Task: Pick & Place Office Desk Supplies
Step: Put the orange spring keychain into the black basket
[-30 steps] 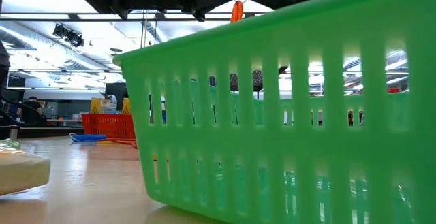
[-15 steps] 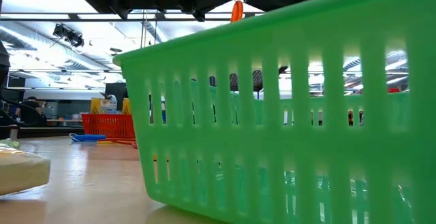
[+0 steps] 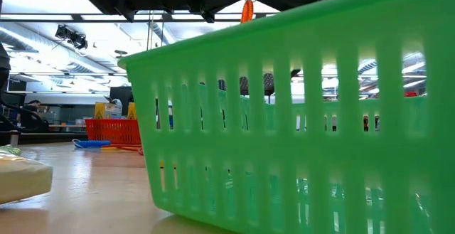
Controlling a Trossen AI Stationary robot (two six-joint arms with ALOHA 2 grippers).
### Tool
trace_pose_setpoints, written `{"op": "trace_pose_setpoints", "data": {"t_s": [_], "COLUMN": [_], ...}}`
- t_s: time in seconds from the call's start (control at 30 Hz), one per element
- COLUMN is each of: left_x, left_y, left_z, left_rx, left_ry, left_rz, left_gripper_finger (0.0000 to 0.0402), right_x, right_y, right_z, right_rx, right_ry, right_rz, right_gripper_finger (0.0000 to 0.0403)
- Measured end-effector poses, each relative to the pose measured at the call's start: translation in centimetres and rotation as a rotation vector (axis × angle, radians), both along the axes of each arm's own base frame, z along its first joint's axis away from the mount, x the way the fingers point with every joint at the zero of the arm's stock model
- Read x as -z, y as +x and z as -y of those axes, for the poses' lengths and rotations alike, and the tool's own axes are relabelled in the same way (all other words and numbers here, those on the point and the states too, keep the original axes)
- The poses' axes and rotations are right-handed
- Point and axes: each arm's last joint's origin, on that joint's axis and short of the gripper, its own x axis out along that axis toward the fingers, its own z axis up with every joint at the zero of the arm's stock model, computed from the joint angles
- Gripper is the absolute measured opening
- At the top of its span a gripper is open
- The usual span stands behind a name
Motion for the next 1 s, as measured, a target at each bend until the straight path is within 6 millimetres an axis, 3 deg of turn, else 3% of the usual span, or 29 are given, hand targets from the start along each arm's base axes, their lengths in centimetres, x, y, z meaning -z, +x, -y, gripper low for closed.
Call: {"op": "trace_pose_setpoints", "data": {"t_s": [0.57,1.0], "left_x": [-0.1,-0.18], "left_y": [-0.01,-0.02], "left_z": [0.04,0.03], "left_rx": [0.014,0.02], "left_ry": [0.001,0.003], "left_rz": [0.009,0.019], "left_gripper_finger": [0.0001,0.0001], "right_x": [-0.03,-0.2], "right_y": [-0.02,0.05], "right_z": [-0.13,0.69], "right_rx": [-0.044,-0.008], "right_ry": [-0.007,0.008], "right_rz": [0.006,0.023], "right_gripper_finger": [0.0095,0.0148]}}
